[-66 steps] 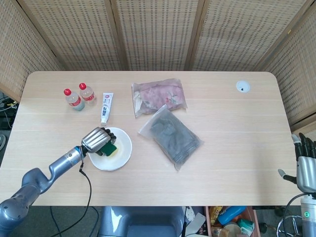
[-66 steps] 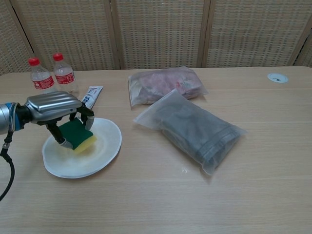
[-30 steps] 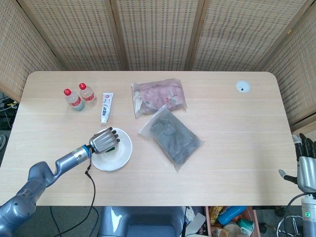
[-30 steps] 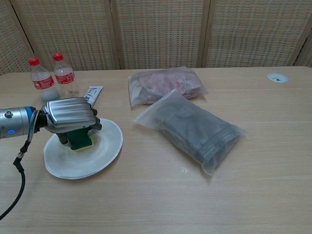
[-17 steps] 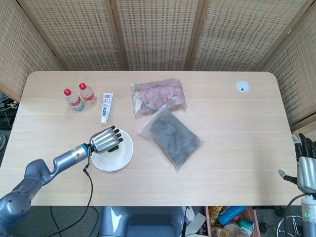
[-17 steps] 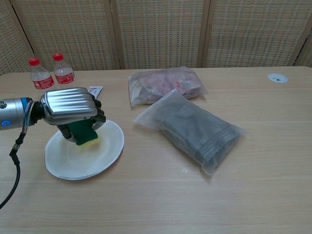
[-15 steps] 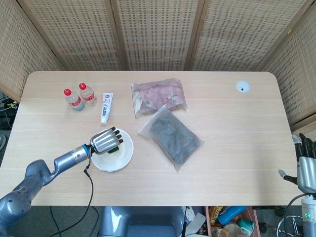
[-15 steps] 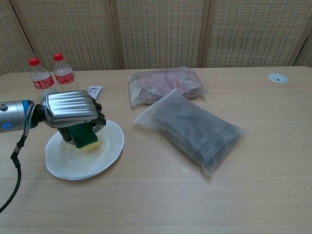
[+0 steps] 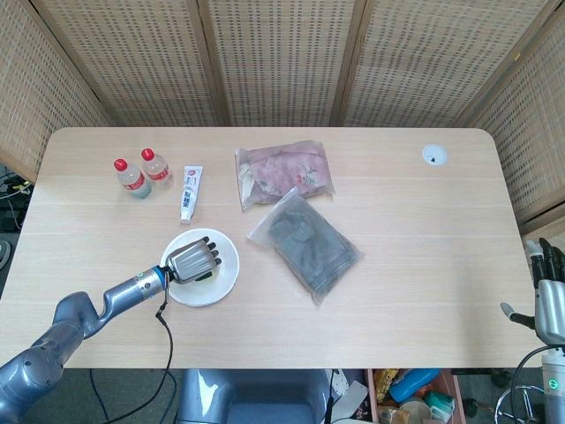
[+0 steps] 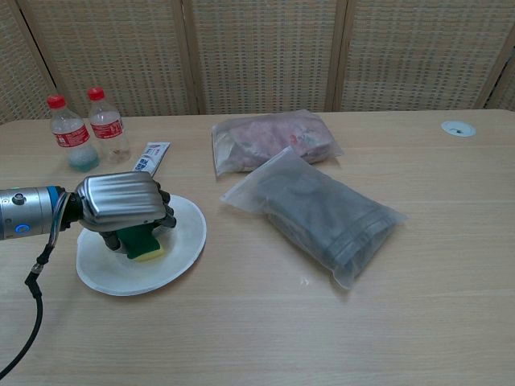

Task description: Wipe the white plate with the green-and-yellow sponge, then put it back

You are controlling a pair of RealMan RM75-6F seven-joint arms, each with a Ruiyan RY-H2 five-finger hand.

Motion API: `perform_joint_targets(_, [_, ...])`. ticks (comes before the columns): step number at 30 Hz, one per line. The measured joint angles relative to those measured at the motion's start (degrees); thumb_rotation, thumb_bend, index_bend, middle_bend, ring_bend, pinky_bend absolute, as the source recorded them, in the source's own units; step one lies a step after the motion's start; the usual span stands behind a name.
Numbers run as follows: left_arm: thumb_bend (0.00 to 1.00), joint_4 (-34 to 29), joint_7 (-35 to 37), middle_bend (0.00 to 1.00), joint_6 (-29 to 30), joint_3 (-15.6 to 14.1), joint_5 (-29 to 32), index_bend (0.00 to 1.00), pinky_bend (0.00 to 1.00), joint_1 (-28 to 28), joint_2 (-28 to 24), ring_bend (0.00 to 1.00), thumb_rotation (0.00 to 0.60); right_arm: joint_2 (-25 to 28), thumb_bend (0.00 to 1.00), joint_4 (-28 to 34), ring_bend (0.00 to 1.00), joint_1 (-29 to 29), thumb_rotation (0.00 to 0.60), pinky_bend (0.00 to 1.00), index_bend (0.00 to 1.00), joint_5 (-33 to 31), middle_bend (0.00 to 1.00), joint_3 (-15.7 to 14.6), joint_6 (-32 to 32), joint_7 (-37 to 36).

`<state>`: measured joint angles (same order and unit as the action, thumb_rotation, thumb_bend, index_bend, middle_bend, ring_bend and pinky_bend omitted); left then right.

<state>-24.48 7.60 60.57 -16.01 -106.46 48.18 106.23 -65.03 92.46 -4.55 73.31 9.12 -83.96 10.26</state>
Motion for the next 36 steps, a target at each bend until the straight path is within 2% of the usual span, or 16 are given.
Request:
perform_joint_targets(7, [0.20,-0.6,2.8,0.55,4.3,2.2,1.5,0.67,0.48,0.0,-1.5,0.41,0.600,0.2,0.00,0.4,0.00,0.2,0.600,0.00,0.00,0.4,0.00,-0.1,-0.5,-0.1])
perform_joint_targets(14, [0.20,-3.7,7.8,0.55,8.0,5.3,5.0,0.67,0.48,-1.0,-7.2,0.41,0.600,0.3,0.00,0.9,0.00,0.4,0.600,0.00,0.00,1.0,0.00,-0.3,-0.9,0.0])
perform_joint_targets(19, [0.20,-4.5,11.3,0.54,6.6,6.7,8.1,0.67,0.48,-3.1,-9.9,0.41,0.600,0.4,0.00,1.3,0.00,0.4,0.600,0.00,0.00,1.3,0.00,-0.5,-1.0,0.3])
perform_joint_targets(24, [0.19,-3.4,15.6,0.49,0.7,7.8,11.8,0.63,0.46,-5.4,-10.5,0.41,0.600,0.2,0.00,1.4,0.00,0.3,0.600,0.00,0.00,1.4,0.00,-0.6,-0.8,0.8])
perform_joint_targets(27, [0.09,-1.9,18.3,0.36,-4.0,8.7,14.1,0.45,0.38,-6.5,-10.0,0.36,0.600,0.0,0.00,1.4,0.00,0.1,0.600,0.00,0.00,1.3,0.00,-0.7,-0.5,1.3])
perform_joint_targets(29, [0.01,-0.1,20.4,0.14,-6.9,9.5,15.7,0.20,0.24,-7.1,-9.1,0.19,0.600,-0.1,0.00,1.4,0.00,0.0,0.600,0.00,0.00,1.2,0.00,-0.7,-0.4,1.7])
perform_joint_targets(31, [0.00,1.0,21.7,0.02,-9.0,10.1,16.7,0.04,0.14,-7.5,-8.4,0.05,0.600,-0.3,0.00,1.5,0.00,-0.1,0.600,0.00,0.00,1.1,0.00,-0.7,-0.2,2.0])
perform_joint_targets(32, [0.00,1.1,22.4,0.00,-10.5,10.3,17.1,0.01,0.10,-7.5,-8.2,0.01,0.600,-0.3,0.00,1.5,0.00,-0.1,0.600,0.00,0.00,1.0,0.00,-0.7,-0.2,2.2])
perform_joint_targets(36, [0.00,-1.3,24.2,0.00,-15.6,11.1,18.4,0.00,0.00,-7.4,-8.9,0.00,0.600,-0.4,0.00,1.5,0.00,-0.1,0.600,0.00,0.00,1.0,0.00,-0.7,-0.2,2.2])
